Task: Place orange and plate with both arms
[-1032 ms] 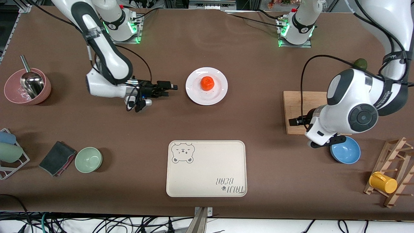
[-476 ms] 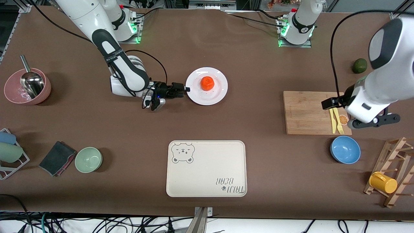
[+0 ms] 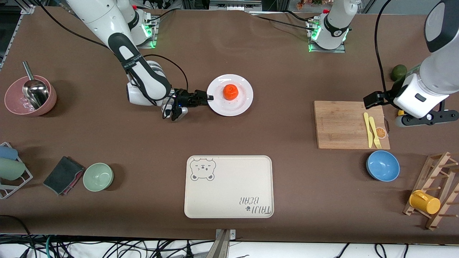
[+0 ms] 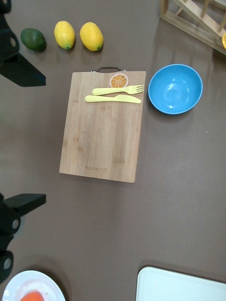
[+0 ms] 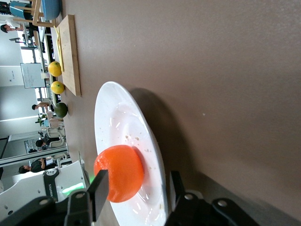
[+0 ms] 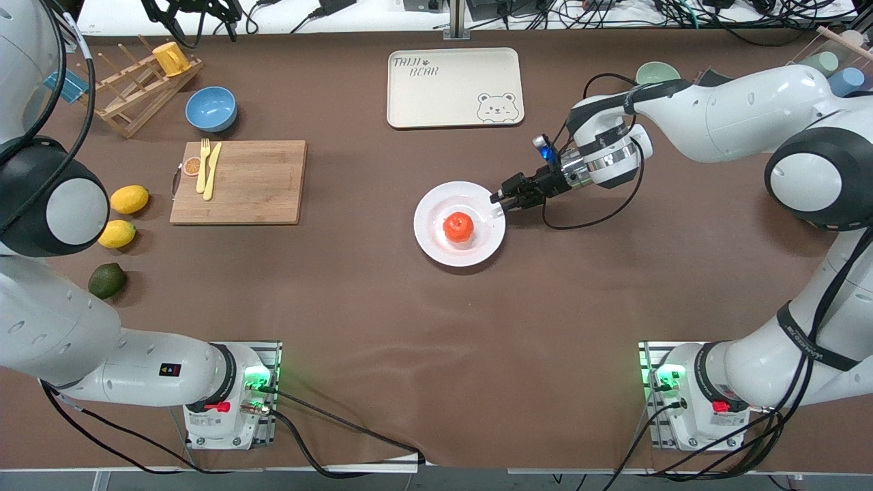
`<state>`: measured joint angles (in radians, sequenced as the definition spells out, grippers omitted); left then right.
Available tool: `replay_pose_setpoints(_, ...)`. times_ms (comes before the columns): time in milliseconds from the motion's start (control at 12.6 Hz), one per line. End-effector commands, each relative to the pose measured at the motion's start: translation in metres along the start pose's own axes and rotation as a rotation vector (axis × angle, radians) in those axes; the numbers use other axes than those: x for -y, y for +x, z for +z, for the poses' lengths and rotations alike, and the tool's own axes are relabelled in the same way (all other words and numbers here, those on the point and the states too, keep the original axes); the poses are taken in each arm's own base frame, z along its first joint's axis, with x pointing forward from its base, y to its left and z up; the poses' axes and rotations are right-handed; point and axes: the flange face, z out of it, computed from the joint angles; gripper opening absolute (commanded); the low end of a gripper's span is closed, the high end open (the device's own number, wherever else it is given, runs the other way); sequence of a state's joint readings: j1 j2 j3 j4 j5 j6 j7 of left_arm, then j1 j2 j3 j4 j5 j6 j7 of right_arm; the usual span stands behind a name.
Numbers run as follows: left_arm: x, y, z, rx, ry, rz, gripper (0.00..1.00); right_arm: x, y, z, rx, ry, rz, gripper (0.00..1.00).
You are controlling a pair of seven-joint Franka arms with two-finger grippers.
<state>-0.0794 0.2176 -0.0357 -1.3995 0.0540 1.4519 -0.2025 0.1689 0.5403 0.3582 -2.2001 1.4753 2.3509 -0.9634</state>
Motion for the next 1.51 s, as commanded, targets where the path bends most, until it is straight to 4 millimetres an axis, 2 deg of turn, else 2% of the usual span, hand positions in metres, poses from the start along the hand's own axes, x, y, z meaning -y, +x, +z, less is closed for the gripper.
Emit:
replay_pose_setpoints(0,0.013,-0.002,0.000,0.001,-0.024,0.052,1.00,-0.005,-0.003,0.008,-0.012,-0.013,-0.016,0.60)
replay_pose_setpoints(238,0.027,0.000,0.001,0.006,-0.068,0.042,1.00,-0.001,-0.009,0.021,0.003,-0.023,-0.027,0.58)
replay_pose_setpoints(317,0.036,0.002,0.001,0.004,-0.095,0.057,1.00,-0.001,-0.009,0.021,0.004,-0.023,-0.035,0.35)
replay_pose_setpoints(397,0.039,0.003,0.001,-0.007,-0.094,0.069,1.00,-0.001,-0.009,0.021,0.004,-0.024,-0.053,0.24)
replay_pose_setpoints(556,0.039,0.005,0.003,-0.018,-0.094,0.071,1.00,-0.003,-0.009,0.022,0.004,-0.027,-0.066,0.20)
replay_pose_setpoints(794,0.048,0.009,0.007,-0.025,-0.097,0.061,1.00,-0.005,-0.009,0.023,0.005,-0.030,-0.073,0.20)
replay_pose_setpoints(873,0.048,0.010,0.008,-0.034,-0.097,0.079,1.00,-0.004,-0.010,0.024,0.007,-0.030,-0.074,0.16)
replay_pose_setpoints(1032,0.044,0.011,0.006,-0.051,-0.092,0.104,1.00,-0.003,-0.009,0.025,0.005,-0.034,-0.078,0.14)
replay_pose_setpoints(1190,0.049,0.011,0.006,-0.049,-0.096,0.098,1.00,0.002,-0.004,0.024,-0.003,-0.031,-0.089,0.06)
replay_pose_setpoints(1429,0.049,0.014,0.006,-0.052,-0.099,0.097,1.00,0.008,0.004,0.023,-0.013,-0.024,-0.103,0.00)
